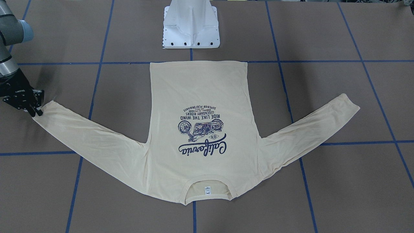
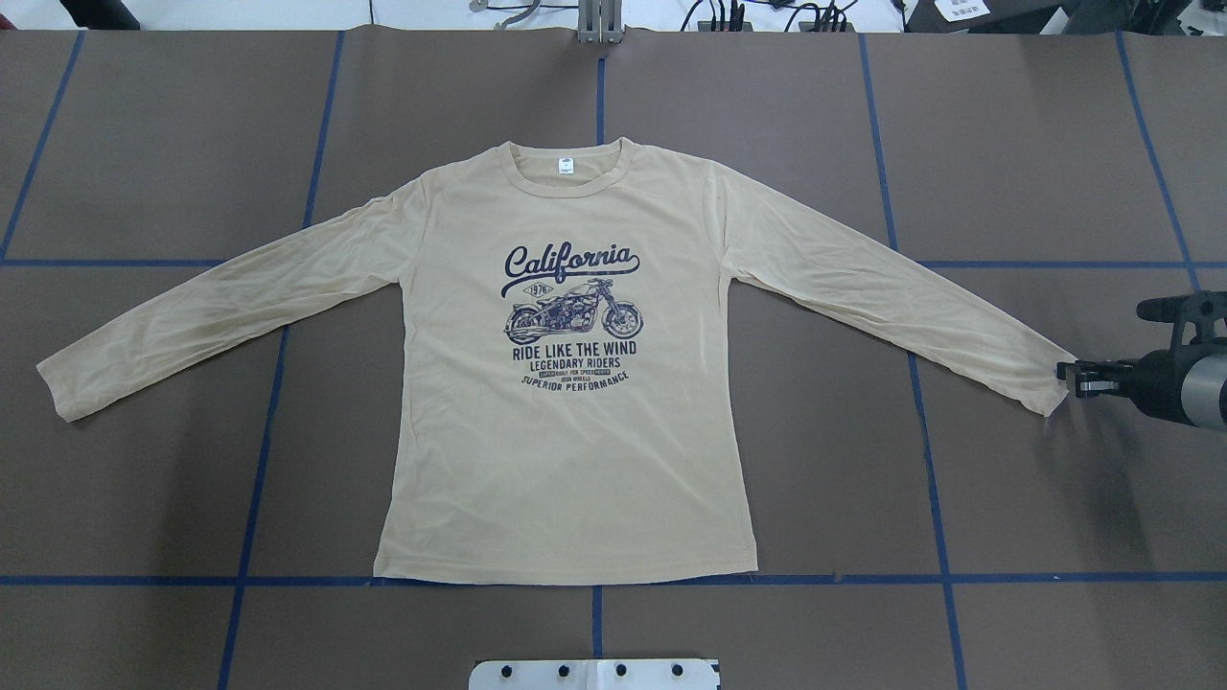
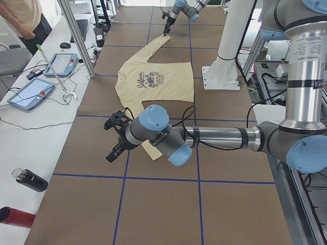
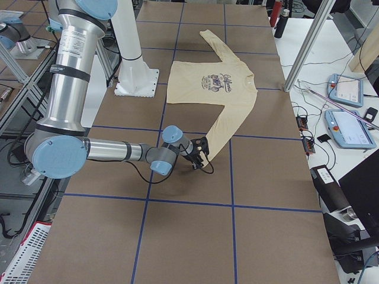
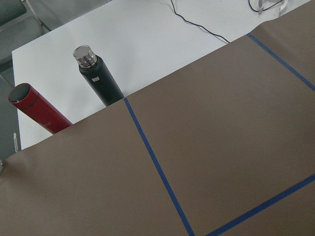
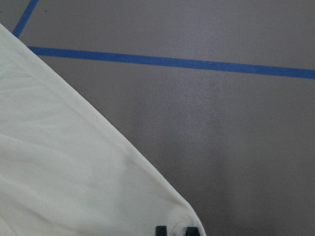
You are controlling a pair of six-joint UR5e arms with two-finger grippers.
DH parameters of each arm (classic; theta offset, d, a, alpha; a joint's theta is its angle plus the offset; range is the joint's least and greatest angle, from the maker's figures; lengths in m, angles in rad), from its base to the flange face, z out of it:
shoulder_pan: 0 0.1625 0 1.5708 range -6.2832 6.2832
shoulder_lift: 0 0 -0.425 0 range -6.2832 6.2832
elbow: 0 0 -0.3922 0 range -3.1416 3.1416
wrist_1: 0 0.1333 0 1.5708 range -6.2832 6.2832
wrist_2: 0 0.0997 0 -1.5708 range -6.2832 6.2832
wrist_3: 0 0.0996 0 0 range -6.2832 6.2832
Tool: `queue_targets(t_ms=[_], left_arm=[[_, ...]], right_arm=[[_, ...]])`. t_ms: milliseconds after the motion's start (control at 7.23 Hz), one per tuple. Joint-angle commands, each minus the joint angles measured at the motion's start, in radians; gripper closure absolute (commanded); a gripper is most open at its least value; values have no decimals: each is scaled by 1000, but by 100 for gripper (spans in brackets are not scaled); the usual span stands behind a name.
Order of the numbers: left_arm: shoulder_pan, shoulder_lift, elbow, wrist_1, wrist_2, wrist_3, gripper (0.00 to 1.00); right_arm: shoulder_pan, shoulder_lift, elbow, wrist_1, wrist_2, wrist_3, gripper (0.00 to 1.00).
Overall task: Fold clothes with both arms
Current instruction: 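Move the right gripper toward the sleeve nearest it, then grasp the sleeve cuff with the right gripper and fold it across the shirt body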
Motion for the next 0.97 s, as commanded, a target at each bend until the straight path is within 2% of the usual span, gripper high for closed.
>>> queue_targets(t_ms=[0, 277, 415, 553, 692, 830], left_arm=[[0, 5, -1, 0, 0, 0, 0], [0, 5, 0, 0, 0, 0, 0], [2, 5, 0, 0, 2, -3, 0], [2, 5, 2, 0, 2, -3, 0], [2, 5, 2, 0, 2, -3, 0], [2, 6, 2, 0, 2, -3, 0]], right_arm=[[4, 0, 10, 0, 0, -2, 100], [13, 0, 103, -32, 14, -2, 100], [20, 11, 246, -204, 20, -2, 100], [18, 44, 413, -432, 17, 0, 100], [17, 152, 451, -519, 11, 18, 100], [6, 304, 430, -531, 4, 84, 100]])
